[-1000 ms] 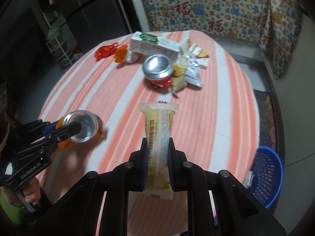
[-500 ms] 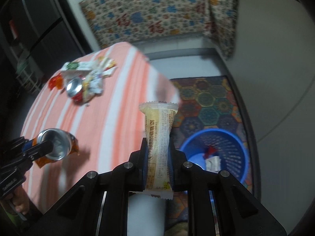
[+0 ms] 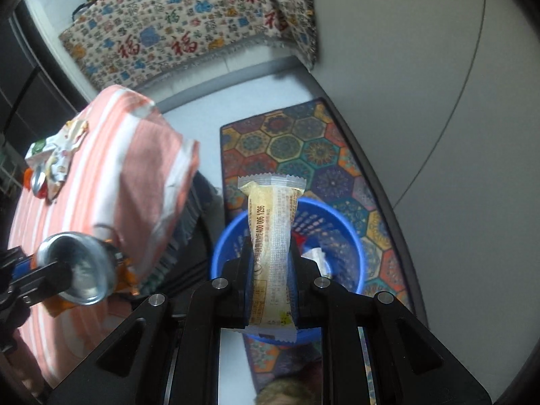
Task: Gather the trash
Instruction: 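Open both grippers to drop the can and snack bar into the wastebasket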
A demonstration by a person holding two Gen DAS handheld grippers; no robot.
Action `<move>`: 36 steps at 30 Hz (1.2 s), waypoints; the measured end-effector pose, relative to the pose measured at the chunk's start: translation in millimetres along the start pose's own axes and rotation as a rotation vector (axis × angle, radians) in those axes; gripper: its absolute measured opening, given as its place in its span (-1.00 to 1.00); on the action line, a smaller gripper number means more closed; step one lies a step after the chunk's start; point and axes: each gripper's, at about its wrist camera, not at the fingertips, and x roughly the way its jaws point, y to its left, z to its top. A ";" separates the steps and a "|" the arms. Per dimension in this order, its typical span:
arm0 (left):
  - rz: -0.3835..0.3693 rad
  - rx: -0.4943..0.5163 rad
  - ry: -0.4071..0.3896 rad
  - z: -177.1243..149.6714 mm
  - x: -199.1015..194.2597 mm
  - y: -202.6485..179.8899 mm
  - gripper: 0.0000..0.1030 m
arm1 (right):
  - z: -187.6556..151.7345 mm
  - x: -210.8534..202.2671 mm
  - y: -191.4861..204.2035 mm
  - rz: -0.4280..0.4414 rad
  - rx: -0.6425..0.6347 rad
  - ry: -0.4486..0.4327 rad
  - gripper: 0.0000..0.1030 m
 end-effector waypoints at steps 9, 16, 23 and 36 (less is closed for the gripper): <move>-0.018 -0.028 0.054 -2.1 52.7 4.9 -0.73 | -0.6 7.4 -26.5 0.029 0.053 0.020 -0.69; -0.027 -0.002 0.051 1.2 71.6 1.8 -0.73 | -1.6 9.6 -32.6 0.043 0.067 0.025 -0.68; -0.001 0.009 0.024 0.3 88.5 6.3 0.35 | 0.7 5.8 -40.2 0.042 0.106 -0.020 0.11; 0.126 0.057 -0.097 -13.2 -24.4 -1.0 0.36 | 11.9 -23.5 -8.4 -0.083 0.008 -0.170 0.64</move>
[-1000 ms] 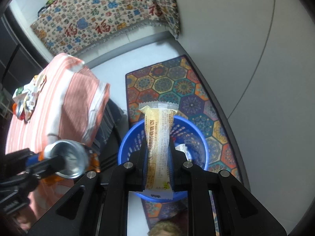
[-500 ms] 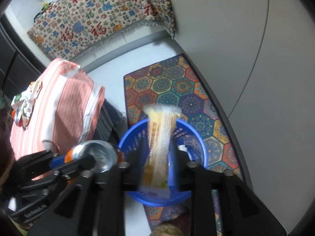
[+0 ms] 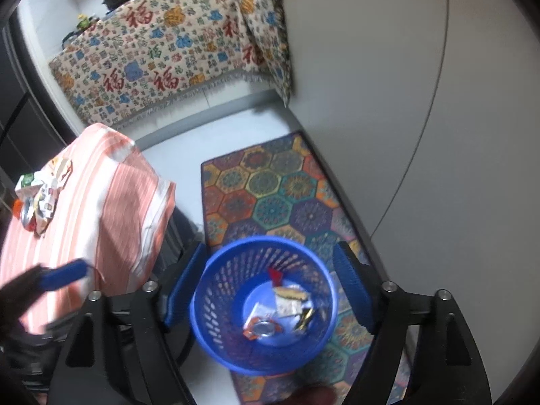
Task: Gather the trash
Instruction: 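Open both grippers to drop the can and snack bar into the wastebasket, then move both open grippers back over the table toward the remaining trash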
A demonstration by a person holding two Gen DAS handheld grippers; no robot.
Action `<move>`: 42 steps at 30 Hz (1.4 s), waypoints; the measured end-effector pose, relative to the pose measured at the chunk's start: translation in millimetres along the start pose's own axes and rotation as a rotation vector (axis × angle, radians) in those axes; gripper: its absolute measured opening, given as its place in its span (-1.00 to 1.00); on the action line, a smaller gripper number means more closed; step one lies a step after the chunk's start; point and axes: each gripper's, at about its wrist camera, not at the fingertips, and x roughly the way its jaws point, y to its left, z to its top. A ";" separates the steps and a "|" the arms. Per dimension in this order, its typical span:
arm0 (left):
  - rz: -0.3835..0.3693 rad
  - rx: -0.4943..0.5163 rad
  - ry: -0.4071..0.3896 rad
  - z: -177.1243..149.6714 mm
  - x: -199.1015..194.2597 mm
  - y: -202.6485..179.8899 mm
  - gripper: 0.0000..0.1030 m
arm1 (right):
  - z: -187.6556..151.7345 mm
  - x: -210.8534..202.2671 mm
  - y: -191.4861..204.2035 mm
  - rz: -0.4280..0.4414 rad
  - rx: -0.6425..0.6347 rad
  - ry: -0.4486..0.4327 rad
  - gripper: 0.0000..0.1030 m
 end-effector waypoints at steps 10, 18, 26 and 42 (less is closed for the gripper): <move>0.262 -0.100 0.014 -72.4 -87.5 98.0 0.37 | -3.6 -19.7 103.7 0.040 -0.165 -0.071 0.90; 0.437 -0.238 0.010 -107.1 -148.8 196.8 0.37 | -43.6 -15.8 251.1 0.288 -0.361 -0.029 0.92; 0.512 -0.294 0.025 -120.4 -159.3 260.8 0.37 | -79.4 9.4 338.6 0.331 -0.529 0.031 0.91; 0.524 -0.249 0.041 -116.3 -148.5 276.8 0.65 | -86.4 35.8 364.7 0.292 -0.551 0.079 0.93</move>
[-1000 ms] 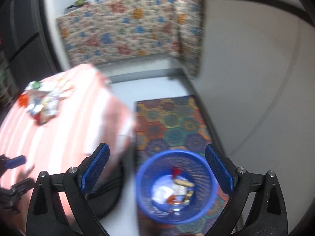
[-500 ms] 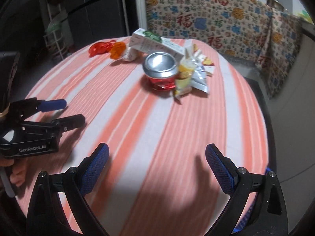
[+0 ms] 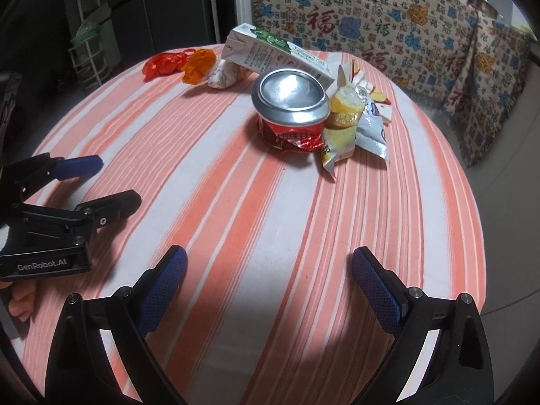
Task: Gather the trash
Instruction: 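Move both open grippers back over the table toward the remaining trash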
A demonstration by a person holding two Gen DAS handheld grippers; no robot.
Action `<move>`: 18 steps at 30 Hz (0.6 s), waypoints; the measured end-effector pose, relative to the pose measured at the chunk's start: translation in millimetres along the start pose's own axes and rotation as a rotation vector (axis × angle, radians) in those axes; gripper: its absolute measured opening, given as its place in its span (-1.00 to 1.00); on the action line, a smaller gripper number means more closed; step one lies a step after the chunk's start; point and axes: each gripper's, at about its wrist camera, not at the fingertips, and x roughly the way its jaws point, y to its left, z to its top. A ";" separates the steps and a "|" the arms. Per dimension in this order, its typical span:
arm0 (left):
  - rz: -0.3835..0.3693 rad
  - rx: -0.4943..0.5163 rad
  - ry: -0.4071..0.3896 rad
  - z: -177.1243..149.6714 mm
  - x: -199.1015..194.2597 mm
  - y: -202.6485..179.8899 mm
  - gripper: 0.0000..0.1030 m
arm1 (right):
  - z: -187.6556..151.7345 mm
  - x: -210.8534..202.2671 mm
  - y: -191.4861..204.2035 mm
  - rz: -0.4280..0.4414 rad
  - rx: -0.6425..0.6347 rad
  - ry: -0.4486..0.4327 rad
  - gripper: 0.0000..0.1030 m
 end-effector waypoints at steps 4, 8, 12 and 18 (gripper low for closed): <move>0.004 -0.012 0.007 0.7 1.9 2.2 0.75 | -1.2 -0.6 -0.5 -0.003 -0.006 -0.005 0.96; 0.004 -0.010 0.008 1.9 2.6 3.8 0.77 | -1.2 0.7 -0.1 -0.005 -0.004 -0.009 0.98; 0.003 -0.010 0.009 2.2 2.8 4.4 0.77 | -1.0 1.1 -1.2 0.001 0.000 -0.008 0.99; -0.065 -0.045 0.001 7.1 -7.4 21.6 0.77 | -0.1 1.6 -1.8 0.003 0.000 -0.009 0.99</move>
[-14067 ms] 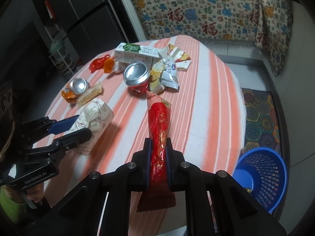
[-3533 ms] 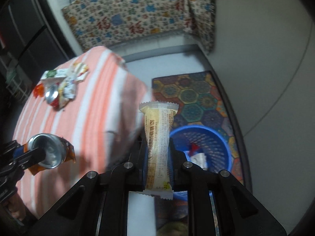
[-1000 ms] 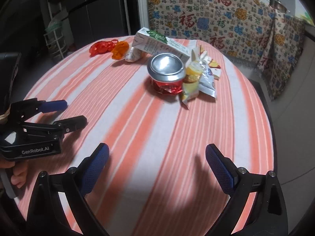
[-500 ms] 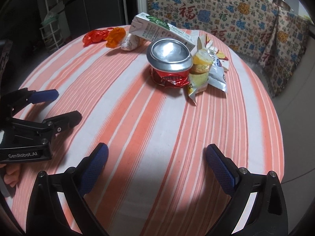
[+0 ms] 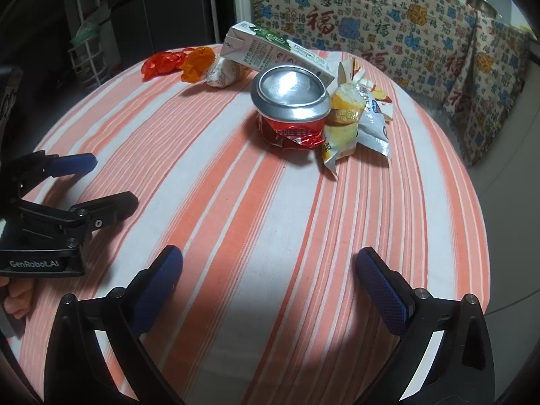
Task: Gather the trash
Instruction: 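Move both open grippers back over the table toward the remaining trash, then grasp the red plastic bag with the left gripper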
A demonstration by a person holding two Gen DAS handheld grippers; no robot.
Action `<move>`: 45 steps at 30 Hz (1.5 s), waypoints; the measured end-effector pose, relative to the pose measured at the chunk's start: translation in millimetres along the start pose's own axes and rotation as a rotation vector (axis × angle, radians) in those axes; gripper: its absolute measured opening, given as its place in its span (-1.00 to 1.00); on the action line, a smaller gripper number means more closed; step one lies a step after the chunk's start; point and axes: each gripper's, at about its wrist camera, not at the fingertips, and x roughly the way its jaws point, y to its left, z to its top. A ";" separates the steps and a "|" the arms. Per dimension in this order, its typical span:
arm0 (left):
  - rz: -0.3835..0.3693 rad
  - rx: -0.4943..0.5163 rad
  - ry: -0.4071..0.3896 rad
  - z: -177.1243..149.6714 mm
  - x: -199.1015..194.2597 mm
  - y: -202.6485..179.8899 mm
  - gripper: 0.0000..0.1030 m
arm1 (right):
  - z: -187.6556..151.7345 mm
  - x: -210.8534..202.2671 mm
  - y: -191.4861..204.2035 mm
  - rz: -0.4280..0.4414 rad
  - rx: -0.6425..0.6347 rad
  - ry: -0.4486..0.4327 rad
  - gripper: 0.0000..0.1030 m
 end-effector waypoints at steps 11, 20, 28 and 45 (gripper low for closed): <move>0.019 0.187 -0.076 85.9 20.5 68.9 0.77 | -0.4 0.1 -0.4 0.001 0.000 0.000 0.99; 0.009 0.286 -0.009 120.7 89.2 80.2 0.77 | -0.5 0.3 -0.7 0.001 0.000 0.000 0.99; -0.103 0.212 -0.002 119.7 106.9 97.2 -0.10 | -1.3 0.2 -0.7 0.003 -0.002 -0.001 0.99; -0.055 -0.024 -0.035 -23.0 -14.3 11.6 0.34 | -0.2 2.9 3.8 0.003 -0.002 -0.003 0.99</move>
